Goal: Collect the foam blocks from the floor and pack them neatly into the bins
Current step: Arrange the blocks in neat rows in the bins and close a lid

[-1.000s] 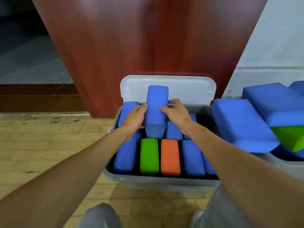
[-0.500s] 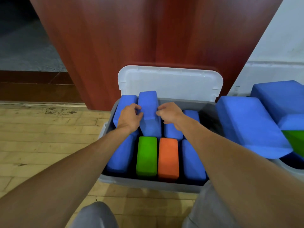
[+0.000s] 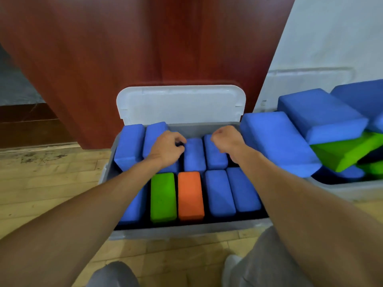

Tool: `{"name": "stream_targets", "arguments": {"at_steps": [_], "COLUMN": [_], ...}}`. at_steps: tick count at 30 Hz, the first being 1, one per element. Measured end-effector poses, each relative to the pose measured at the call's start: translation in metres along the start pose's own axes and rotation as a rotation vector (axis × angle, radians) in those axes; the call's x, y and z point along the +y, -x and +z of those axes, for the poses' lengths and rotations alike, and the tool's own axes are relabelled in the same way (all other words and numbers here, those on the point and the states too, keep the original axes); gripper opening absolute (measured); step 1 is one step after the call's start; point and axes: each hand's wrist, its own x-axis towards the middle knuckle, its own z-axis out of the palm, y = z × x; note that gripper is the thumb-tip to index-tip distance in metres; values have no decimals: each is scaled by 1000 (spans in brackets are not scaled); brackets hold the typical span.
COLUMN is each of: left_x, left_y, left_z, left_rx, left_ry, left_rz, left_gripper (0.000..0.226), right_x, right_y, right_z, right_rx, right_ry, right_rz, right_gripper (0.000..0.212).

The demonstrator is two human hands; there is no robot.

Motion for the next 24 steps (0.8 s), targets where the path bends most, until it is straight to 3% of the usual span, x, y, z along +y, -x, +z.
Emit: {"name": "stream_targets", "arguments": {"at_steps": [6, 8, 12, 14, 17, 20, 24], "left_x": [74, 97, 133, 141, 148, 149, 130], "left_y": [0, 4, 9, 10, 12, 10, 2], "left_z": [54, 75, 113, 132, 151, 158, 140], "left_rx": [-262, -358, -456, -495, -520, -433, -410], "left_ry": [338, 418, 514, 548, 623, 724, 920], "left_rz": [-20, -67, -198, -277, -372, -398, -440], "left_gripper": [22, 6, 23, 49, 74, 71, 59], "right_x": [56, 78, 112, 133, 153, 158, 144], "right_y": [23, 29, 40, 39, 41, 42, 38], "right_z": [-64, -82, -108, -117, -115, -113, -109], "right_rx": [355, 498, 664, 605, 362, 331, 341], "right_ry": [-32, -73, -43, -118, -370, -468, -564], "right_rz": [101, 240, 547, 679, 633, 600, 480], "right_gripper": [11, 36, 53, 59, 67, 76, 70]}}
